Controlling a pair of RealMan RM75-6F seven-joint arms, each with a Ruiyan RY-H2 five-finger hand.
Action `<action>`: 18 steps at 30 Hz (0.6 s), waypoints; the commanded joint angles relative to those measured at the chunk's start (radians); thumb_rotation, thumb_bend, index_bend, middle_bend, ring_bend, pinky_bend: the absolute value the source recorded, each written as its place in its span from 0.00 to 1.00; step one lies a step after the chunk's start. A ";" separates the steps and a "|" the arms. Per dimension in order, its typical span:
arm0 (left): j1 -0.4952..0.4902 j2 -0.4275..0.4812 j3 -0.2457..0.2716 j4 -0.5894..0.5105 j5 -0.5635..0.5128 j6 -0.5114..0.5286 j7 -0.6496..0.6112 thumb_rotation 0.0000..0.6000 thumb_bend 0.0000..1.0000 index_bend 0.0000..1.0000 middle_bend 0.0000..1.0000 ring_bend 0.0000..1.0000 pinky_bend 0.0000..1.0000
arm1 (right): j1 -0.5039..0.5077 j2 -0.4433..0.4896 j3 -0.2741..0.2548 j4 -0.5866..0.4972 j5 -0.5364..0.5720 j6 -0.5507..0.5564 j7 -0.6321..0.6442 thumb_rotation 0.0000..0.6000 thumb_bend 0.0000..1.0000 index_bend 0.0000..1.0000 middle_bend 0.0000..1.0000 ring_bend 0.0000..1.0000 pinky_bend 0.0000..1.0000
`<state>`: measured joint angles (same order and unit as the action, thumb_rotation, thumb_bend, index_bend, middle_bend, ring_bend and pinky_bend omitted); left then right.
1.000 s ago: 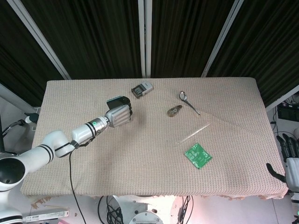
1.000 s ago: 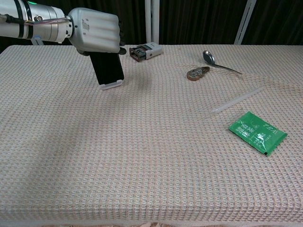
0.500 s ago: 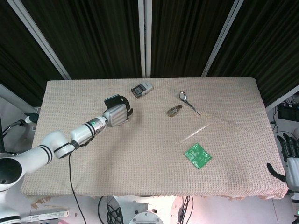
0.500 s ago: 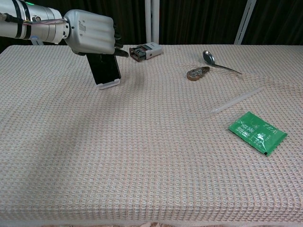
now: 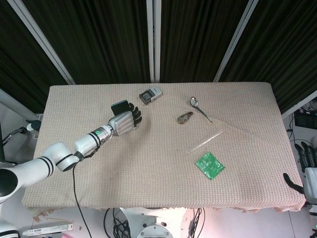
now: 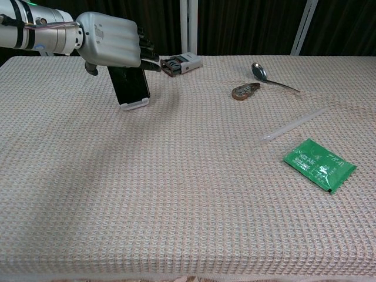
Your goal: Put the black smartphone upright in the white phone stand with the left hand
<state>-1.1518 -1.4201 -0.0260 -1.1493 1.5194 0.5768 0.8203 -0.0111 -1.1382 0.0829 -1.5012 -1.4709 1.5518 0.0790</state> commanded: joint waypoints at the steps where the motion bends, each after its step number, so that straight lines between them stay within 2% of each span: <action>1: 0.006 0.009 -0.006 -0.020 -0.018 0.004 0.017 1.00 0.02 0.01 0.06 0.09 0.22 | -0.005 0.003 0.001 -0.004 -0.003 0.011 0.000 1.00 0.18 0.00 0.00 0.00 0.00; 7: 0.018 0.029 -0.012 -0.071 -0.037 0.038 0.041 1.00 0.00 0.00 0.01 0.05 0.19 | -0.019 0.007 -0.002 -0.003 -0.006 0.031 0.008 1.00 0.18 0.00 0.00 0.00 0.00; 10: 0.033 0.060 -0.019 -0.135 -0.046 0.071 0.037 1.00 0.00 0.00 0.00 0.04 0.18 | -0.024 0.009 -0.004 -0.002 -0.009 0.037 0.014 1.00 0.18 0.00 0.00 0.00 0.00; 15: 0.103 0.143 -0.031 -0.294 -0.049 0.203 -0.026 1.00 0.00 0.00 0.00 0.04 0.18 | -0.027 0.013 -0.004 0.001 -0.014 0.044 0.024 1.00 0.18 0.00 0.00 0.00 0.00; 18: 0.191 0.185 -0.028 -0.397 -0.038 0.348 -0.091 1.00 0.00 0.00 0.01 0.04 0.18 | -0.027 0.012 -0.007 0.005 -0.019 0.043 0.028 1.00 0.18 0.00 0.00 0.00 0.00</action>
<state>-1.0423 -1.2885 -0.0513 -1.4468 1.4755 0.8027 0.7930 -0.0387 -1.1260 0.0767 -1.4966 -1.4888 1.5952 0.1064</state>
